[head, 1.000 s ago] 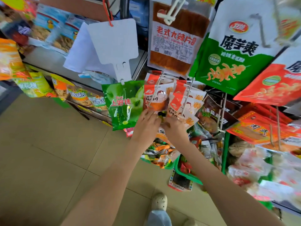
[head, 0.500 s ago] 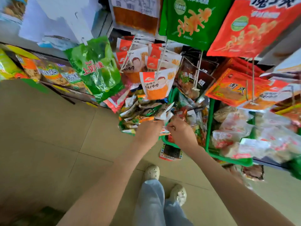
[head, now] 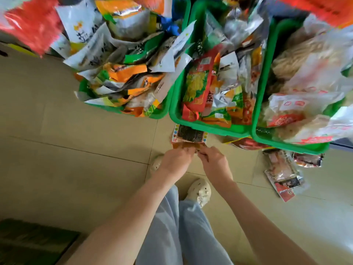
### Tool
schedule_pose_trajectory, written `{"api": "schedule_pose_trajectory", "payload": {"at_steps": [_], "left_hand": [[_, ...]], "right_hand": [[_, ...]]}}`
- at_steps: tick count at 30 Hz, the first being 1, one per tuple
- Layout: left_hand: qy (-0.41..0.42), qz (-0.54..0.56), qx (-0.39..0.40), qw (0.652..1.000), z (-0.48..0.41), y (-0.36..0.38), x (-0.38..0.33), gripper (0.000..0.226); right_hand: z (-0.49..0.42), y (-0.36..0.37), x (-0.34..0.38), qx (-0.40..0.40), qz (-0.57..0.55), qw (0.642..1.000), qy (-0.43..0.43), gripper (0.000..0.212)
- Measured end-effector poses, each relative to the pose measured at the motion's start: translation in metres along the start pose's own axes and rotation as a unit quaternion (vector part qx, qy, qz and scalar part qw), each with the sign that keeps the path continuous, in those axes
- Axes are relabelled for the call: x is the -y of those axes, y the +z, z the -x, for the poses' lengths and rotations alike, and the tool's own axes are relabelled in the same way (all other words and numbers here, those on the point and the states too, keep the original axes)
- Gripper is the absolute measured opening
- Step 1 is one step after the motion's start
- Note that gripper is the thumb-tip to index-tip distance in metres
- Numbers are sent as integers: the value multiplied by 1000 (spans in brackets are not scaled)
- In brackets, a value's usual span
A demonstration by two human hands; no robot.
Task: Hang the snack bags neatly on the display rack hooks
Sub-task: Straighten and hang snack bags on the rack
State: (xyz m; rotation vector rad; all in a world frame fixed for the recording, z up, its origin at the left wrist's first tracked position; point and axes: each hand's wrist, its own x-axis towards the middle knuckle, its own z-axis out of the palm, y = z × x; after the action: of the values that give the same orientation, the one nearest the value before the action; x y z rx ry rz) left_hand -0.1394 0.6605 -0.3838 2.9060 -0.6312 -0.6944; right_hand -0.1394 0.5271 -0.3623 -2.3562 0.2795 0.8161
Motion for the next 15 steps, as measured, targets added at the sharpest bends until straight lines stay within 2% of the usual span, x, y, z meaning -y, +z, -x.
{"api": "schedule_pose_trajectory", "payload": {"at_steps": [2,4,6,7,10,13,15], "left_hand": [[11,3,-5,1000,-16,46,0,24],[-17,-13,-17,1000,-34,78,-2,9],[-55,-23,-21,998,-49,97,-2,9],[-37,-10,-28,999,-55,106,-4,9],[-12,8,-40,999,-68,127,-10,31],[-61,62,-28,996,-74,132,-10,59],[-96,70,1,993,-69,119,-5,68]], "right_hand": [[-25,26,-27,12,20,1000,18,16],[-47,45,-48,10,33,999,28,17],[-65,59,-65,4,40,999,34,19],[-72,64,-72,0,41,998,39,20],[-84,74,-86,-23,36,999,32,25],[-86,72,-85,4,24,999,31,52],[-79,64,-76,38,44,997,46,67]]}}
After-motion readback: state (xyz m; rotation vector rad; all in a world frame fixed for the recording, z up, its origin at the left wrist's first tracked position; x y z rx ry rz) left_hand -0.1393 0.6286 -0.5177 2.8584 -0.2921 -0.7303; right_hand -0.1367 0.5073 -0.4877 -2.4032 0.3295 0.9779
